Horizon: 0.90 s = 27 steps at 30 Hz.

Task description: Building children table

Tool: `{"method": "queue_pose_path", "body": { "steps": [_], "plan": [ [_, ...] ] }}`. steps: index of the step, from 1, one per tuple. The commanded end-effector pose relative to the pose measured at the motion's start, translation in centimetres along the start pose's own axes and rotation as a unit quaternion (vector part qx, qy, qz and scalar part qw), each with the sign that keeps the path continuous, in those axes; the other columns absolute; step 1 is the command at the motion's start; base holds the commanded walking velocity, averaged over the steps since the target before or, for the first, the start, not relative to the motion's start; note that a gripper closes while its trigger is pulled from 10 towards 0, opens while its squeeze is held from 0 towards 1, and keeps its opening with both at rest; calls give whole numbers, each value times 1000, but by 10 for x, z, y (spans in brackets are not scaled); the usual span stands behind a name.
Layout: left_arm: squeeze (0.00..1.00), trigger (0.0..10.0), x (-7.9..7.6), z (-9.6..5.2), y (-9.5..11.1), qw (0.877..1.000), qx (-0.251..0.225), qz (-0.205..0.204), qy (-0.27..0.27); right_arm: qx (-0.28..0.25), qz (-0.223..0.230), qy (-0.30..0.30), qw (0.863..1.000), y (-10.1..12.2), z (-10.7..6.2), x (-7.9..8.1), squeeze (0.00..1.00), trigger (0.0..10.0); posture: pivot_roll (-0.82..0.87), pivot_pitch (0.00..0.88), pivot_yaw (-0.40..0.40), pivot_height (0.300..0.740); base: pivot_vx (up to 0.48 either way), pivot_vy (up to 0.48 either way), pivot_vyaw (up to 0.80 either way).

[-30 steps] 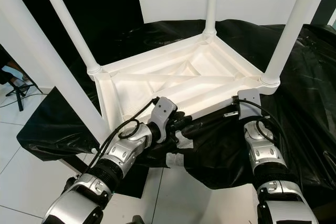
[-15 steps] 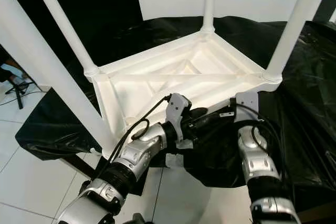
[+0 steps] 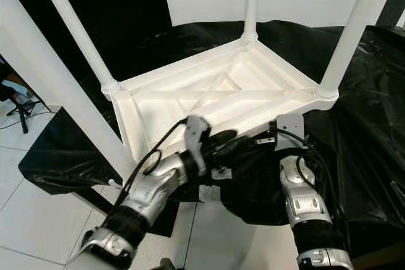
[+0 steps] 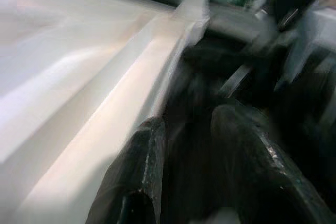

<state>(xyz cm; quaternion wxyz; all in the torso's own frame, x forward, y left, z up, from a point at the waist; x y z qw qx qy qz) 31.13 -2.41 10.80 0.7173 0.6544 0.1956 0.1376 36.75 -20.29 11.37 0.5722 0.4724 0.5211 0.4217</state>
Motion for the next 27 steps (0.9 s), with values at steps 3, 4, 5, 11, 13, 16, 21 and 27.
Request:
{"method": "queue_pose_path", "body": {
  "steps": [3, 4, 5, 11, 13, 16, 21, 27],
  "plan": [
    [0, 10000, -22, -10, 1, 995, -11, 0, -97, 1, 2, 12, 1000, 3, -1, 8, 0, 10000, 59, 0, 93, 740, 0, 0, 0],
    [0, 10000, -22, -10, 1, 995, -11, 0, -97, 1, 2, 12, 1000, 3, -1, 8, 0, 10000, 59, 0, 93, 740, 0, 0, 0],
    [0, 10000, -17, -9, 0, 997, -7, 4, -79, 1, 2, 12, 1000, 3, -1, 7, 0, 10000, 60, 0, 93, 740, 0, 0, 0],
    [0, 10000, 12, 0, -5, 997, 41, 55, 19, 2, 2, 13, 1000, 3, 0, 6, 0, 10000, 61, 0, 92, 740, 0, 0, 0],
    [0, 10000, 15, 1, -5, 997, 47, 59, 30, 3, 2, 13, 1000, 3, 0, 6, 0, 10000, 61, 0, 92, 740, 0, 0, 0],
    [0, 10000, 20, 12, 5, 994, 58, 83, 43, 6, 1, 15, 1000, 3, 0, 6, 0, 10000, 62, 0, 90, 740, 0, 0, 0],
    [255, 10000, 19, 25, 20, 989, 68, 125, 31, 5, 5, 19, 1000, 5, 0, 10, 0, 10000, 54, 0, 95, 740, 0, 0, 0],
    [612, 10000, 3, 21, 2, 982, 118, 146, -35, 7, 11, 17, 1000, 4, -3, 10, 0, 10000, 51, 0, 98, 740, 0, 0, 0]
  ]
}}
Point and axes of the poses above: a point about 5 cm out from each wrist's last joint towards the gripper, its own z axis pointing out of the wrist towards the gripper, its own y axis along the axis of the wrist's last joint, x = y × z, the point moved 6 cm from there along z, pointing out of the wrist towards the gripper, and after that the axes turned 5 degrees about z, right-handed, at the moved point
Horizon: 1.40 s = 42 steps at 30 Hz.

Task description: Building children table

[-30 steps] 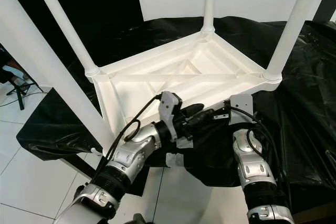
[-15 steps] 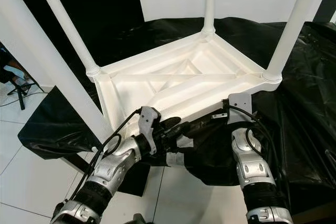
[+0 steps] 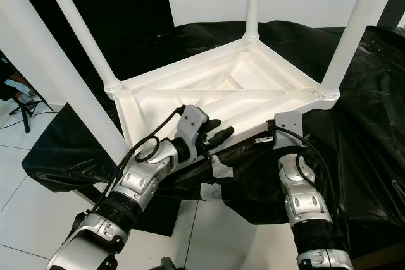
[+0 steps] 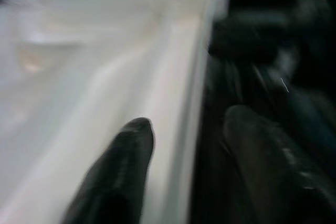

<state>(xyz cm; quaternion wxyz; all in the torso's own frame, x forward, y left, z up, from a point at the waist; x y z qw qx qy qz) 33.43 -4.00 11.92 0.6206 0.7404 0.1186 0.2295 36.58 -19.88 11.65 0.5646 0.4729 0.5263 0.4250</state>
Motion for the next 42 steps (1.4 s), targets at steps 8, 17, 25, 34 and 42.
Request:
{"method": "queue_pose_path", "body": {
  "steps": [8, 17, 25, 34, 42],
  "plan": [
    [490, 10000, -22, -5, -11, 996, 20, -15, -84, 7, 11, 5, 1000, -2, -3, 6, 0, 10000, 50, 0, 98, 740, 0, 0, 0],
    [0, 10000, -7, 3, -36, 994, 100, -3, -38, 3, 13, 4, 1000, 3, -1, 5, 0, 10000, 46, 0, 94, 740, 0, 0, 0],
    [0, 0, -17, 1, -59, 983, 169, -14, -65, 32, 15, 11, 999, -10, 0, 5, 0, 10000, 45, 0, 95, 740, 0, 0, 0],
    [0, 0, -26, 13, -42, 986, 144, -10, -86, 70, 15, 19, 997, -13, 19, 2, 0, 10000, 74, 0, 87, 740, 0, 0, 0],
    [0, 0, -36, 16, -34, 986, 126, -10, -104, 65, -2, 37, 997, -14, 32, 0, 0, 10000, 77, 0, 92, 740, 0, 0, 0]
  ]
}}
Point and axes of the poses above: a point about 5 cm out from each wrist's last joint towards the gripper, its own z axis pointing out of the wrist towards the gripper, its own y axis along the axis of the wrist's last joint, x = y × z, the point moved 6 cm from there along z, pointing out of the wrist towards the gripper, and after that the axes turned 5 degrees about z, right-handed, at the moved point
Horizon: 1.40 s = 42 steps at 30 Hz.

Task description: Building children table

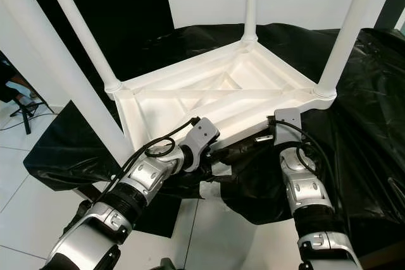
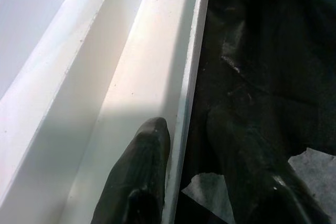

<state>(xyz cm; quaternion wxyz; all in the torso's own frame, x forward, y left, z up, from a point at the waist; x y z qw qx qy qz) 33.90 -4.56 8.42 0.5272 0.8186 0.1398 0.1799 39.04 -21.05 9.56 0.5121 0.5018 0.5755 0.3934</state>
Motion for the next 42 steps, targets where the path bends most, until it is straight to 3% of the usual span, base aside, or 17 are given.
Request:
{"method": "queue_pose_path", "body": {
  "steps": [1, 10, 19, 20, 21, 22, 25, 27, 28, 29, 30, 31, 32, 34, 35, 42],
  "plan": [
    [0, 0, -33, 6, 2, 997, -5, 17, -80, -12, -2, 9, 1000, 8, 9, 2, 0, 10000, 78, 0, 93, 740, 0, 0, 0],
    [0, 0, -50, 12, 17, 993, -36, 15, -110, -33, -15, 17, 999, 28, 25, -11, 0, 10000, 92, 0, 94, 740, 0, 0, 0],
    [0, 0, -61, 12, 32, 989, -86, -13, -120, -55, -7, 44, 998, 31, 24, 0, 0, 10000, 84, 0, 97, 740, 0, 0, 0],
    [0, 1804, -62, 12, 39, 987, -107, -18, -119, -59, -7, 51, 997, 27, 21, 5, 0, 10000, 74, 0, 100, 740, 0, 0, 0],
    [0, 1804, -62, 12, 39, 987, -107, -18, -119, -59, -7, 51, 997, 27, 21, 5, 0, 10000, 74, 0, 100, 740, 0, 0, 0],
    [0, 10000, -57, 12, 55, 984, -148, -20, -99, -66, -2, 37, 997, 21, 12, 3, 0, 10000, 66, 0, 98, 740, 0, 0, 0],
    [0, 10000, -52, 7, 73, 976, -195, -32, -88, -69, 4, 4, 998, 15, 2, -7, 0, 10000, 58, 0, 100, 740, 0, 0, 0],
    [0, 10000, -52, 7, 73, 976, -195, -32, -88, -69, 4, 4, 998, 15, 2, -7, 0, 10000, 58, 0, 100, 740, 0, 0, 0],
    [922, 10000, -49, 1, 83, 969, -225, -47, -94, -68, 7, -8, 998, 11, -4, -10, 0, 10000, 49, 0, 104, 740, 0, 0, 0],
    [1000, 10000, -48, -8, 90, 959, -256, -56, -105, -69, 8, -17, 997, 6, -12, -12, 0, 10000, 39, 0, 109, 740, 0, 0, 0],
    [1000, 10000, -48, -8, 90, 959, -256, -56, -105, -69, 8, -17, 997, 6, -12, -12, 0, 10000, 39, 0, 109, 740, 0, 0, 0],
    [1000, 10000, -47, -17, 95, 951, -282, -58, -110, -70, 9, -21, 997, 4, -19, -12, 0, 10000, 32, 0, 111, 740, 0, 0, 0],
    [796, 10000, -45, -30, 97, 942, -308, -62, -116, -73, 6, -20, 997, 2, -27, -10, 0, 10000, 26, 0, 113, 740, 0, 0, 0],
    [796, 10000, -44, -34, 97, 939, -315, -65, -119, -74, 5, -19, 997, 2, -29, -9, 0, 10000, 26, 0, 113, 740, 0, 0, 0],
    [0, 10000, -45, -40, 95, 936, -322, -67, -126, -75, 4, -16, 997, 2, -30, -8, 0, 10000, 26, 0, 112, 740, 0, 0, 0],
    [0, 10000, -45, -57, 77, 933, -328, -78, -124, -76, 1, -11, 997, 1, -32, -6, 0, 10000, 50, 0, 98, 740, 0, 0, 0]
  ]
}}
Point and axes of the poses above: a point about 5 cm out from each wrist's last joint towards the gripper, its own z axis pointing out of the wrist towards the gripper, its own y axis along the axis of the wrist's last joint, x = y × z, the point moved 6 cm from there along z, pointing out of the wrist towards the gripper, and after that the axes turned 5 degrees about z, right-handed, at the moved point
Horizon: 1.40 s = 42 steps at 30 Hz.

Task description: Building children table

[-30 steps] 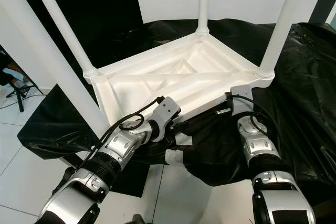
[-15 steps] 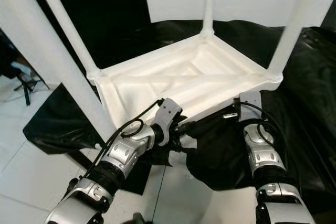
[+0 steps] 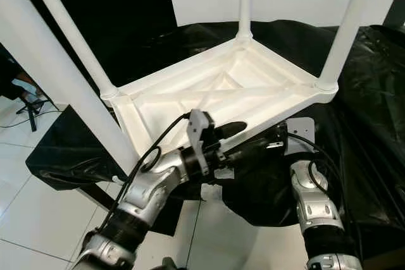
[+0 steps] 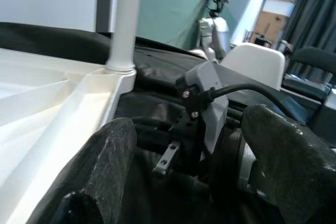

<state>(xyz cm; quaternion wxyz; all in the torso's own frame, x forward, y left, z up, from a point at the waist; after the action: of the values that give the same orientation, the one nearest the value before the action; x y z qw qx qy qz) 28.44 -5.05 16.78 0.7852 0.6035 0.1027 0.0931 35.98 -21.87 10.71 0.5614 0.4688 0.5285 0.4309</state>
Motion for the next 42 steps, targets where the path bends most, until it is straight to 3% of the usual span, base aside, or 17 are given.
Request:
{"method": "queue_pose_path", "body": {
  "steps": [1, 7, 13, 16, 19, 21, 29, 33, 42],
  "plan": [
    [0, 10000, -5, -7, 0, 999, -1, 2, -32, 6, -3, 11, 1000, -3, 0, 6, 0, 10000, 50, 0, 98, 740, 0, 0, 0],
    [0, 10000, -2, -37, -12, 1000, 17, 0, -15, 8, -3, 16, 1000, 5, -1, 12, 0, 10000, 84, 0, 82, 740, 0, 0, 0],
    [0, 10000, -12, -64, -9, 1000, 21, -5, -16, 10, -2, 20, 1000, 5, -1, 15, 0, 10000, 104, 0, 87, 740, 0, 0, 0],
    [0, 10000, -14, -67, -9, 1000, 23, -6, -16, 10, -2, 21, 1000, 4, -1, 15, 0, 10000, 104, 0, 87, 740, 0, 0, 0],
    [0, 10000, -16, -91, -6, 999, 36, -6, 13, 16, 0, 20, 1000, 2, -4, 17, 0, 10000, 121, 0, 94, 740, 0, 0, 0],
    [0, 10000, -17, -96, -5, 999, 37, -7, 16, 18, 1, 20, 1000, 1, -4, 17, 0, 10000, 121, 0, 94, 740, 0, 0, 0],
    [0, 10000, -35, -127, -10, 996, 84, -30, 11, 24, 3, 25, 999, -2, -3, 21, 0, 10000, 161, 0, 91, 740, 0, 0, 0],
    [0, 10000, -28, -148, -14, 992, 114, -23, 51, 21, 5, 34, 999, 1, 1, 26, 0, 10000, 181, 0, 81, 740, 0, 0, 0],
    [0, 10000, -26, -162, -16, 988, 139, -17, 69, 22, 4, 37, 999, 0, 1, 27, 0, 10000, 192, 0, 76, 740, 0, 0, 0]
  ]
}}
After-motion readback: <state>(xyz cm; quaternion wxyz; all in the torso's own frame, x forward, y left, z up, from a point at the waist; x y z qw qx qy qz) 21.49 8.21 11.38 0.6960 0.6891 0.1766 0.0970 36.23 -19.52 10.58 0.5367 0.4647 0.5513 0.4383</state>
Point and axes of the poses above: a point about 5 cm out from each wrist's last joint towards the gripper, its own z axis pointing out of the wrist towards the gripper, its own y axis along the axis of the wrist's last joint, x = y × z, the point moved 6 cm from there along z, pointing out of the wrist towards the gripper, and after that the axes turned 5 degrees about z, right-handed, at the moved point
